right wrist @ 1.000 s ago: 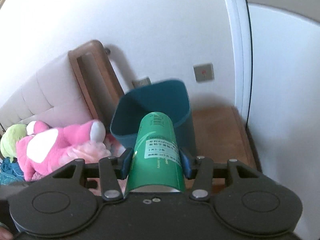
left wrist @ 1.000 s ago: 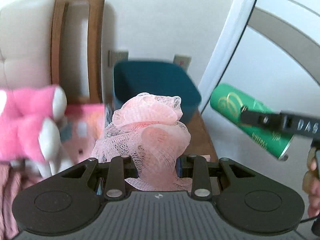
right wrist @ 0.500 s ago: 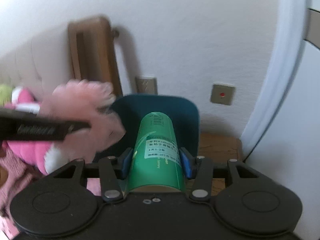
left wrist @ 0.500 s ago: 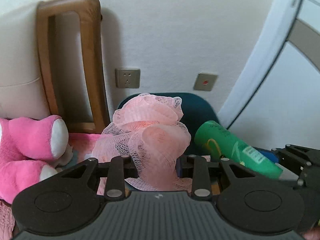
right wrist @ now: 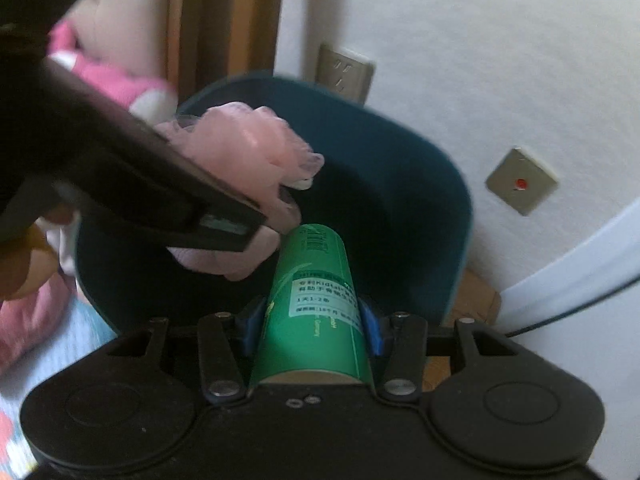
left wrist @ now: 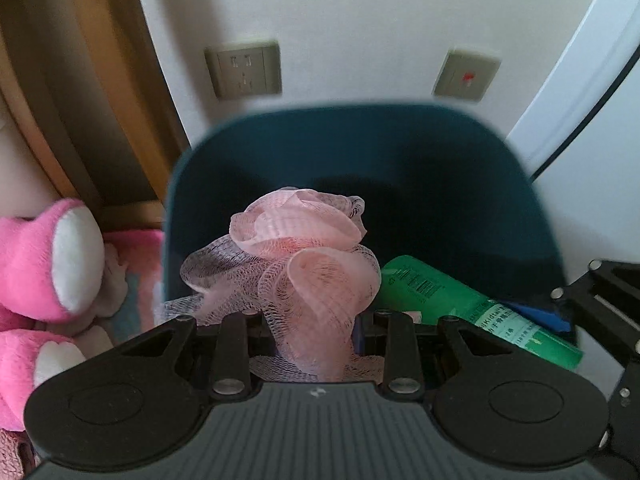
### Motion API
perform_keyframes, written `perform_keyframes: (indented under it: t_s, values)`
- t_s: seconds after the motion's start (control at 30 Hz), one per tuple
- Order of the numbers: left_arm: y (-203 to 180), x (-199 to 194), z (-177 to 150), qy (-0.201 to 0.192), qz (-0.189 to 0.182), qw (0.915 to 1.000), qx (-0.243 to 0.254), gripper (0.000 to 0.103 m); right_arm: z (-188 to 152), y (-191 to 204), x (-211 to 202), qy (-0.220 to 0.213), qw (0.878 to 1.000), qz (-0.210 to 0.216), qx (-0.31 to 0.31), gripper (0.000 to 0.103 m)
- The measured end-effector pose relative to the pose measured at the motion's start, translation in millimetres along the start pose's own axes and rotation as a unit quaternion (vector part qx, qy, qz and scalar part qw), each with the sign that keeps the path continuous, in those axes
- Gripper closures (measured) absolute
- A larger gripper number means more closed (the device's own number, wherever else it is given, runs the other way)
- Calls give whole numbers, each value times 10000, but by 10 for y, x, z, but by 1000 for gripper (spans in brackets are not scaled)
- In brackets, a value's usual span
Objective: Collect trash
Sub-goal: 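Lift sponge and can with both tools up over the teal wastebasket, then open left tool dropping sponge while right tool releases can into wastebasket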
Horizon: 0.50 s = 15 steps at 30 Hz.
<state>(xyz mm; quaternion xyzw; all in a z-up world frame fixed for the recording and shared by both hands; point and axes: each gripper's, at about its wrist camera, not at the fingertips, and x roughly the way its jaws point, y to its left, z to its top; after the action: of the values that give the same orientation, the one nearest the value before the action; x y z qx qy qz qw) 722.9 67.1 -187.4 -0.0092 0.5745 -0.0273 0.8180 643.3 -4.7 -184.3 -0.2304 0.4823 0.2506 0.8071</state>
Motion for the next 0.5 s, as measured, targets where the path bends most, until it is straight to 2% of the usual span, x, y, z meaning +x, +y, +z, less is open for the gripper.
perform_keyframes:
  t_s: [0.13,0.3,0.47,0.5]
  values:
    - [-15,235,-9,339,74,9993,139,72,38,46,166,294,9984,177,-456,55]
    - [-11,453,-59,718,174,9970,247,72,61,57,352,610,9958,245,-645,55]
    - [19,580,-51,862,115,9960,185,72,94,84,496,799,9941,321,-653,54]
    - [23,590,-40,855,88,9961,176,69,91,90,504,802,9941,350,-640,54]
